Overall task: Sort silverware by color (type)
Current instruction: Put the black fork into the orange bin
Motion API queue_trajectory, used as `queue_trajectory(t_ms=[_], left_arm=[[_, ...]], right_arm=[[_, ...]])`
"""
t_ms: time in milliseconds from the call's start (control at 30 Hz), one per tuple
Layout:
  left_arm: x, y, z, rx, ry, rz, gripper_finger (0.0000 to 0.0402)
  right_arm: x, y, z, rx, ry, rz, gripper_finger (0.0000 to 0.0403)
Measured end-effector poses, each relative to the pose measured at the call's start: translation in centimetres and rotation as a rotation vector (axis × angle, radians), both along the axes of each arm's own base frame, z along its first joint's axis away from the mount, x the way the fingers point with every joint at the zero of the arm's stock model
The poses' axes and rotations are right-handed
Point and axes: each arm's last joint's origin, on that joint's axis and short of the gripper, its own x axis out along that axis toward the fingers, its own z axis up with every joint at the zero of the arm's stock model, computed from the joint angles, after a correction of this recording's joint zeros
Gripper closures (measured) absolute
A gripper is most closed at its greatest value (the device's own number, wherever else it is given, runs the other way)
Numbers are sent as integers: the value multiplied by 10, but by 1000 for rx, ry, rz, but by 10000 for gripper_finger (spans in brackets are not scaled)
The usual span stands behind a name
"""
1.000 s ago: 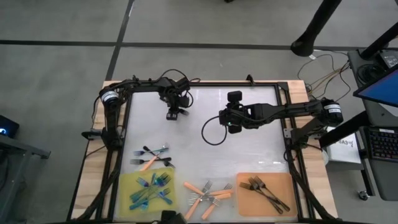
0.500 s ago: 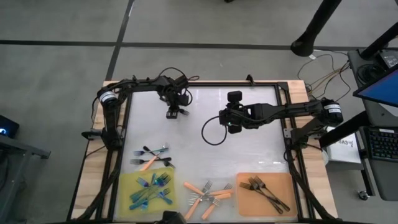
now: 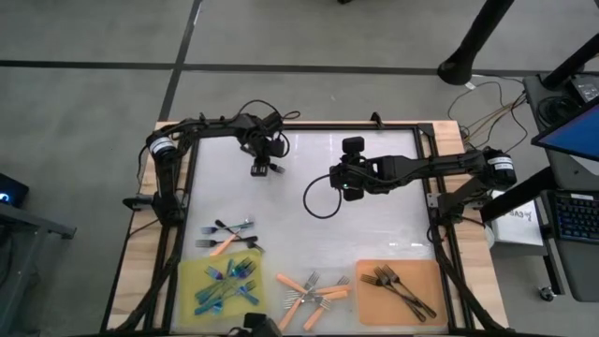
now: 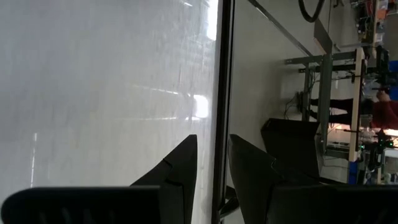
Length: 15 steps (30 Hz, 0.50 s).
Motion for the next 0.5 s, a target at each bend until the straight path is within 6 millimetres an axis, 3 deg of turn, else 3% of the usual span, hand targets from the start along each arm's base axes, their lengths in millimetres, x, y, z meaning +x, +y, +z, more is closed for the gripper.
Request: queue_trajectory(t_ms=[500], left_arm=[[0, 6, -6, 77, 68, 43, 325]], right_arm=[[0, 0, 0, 0, 0, 0, 321]])
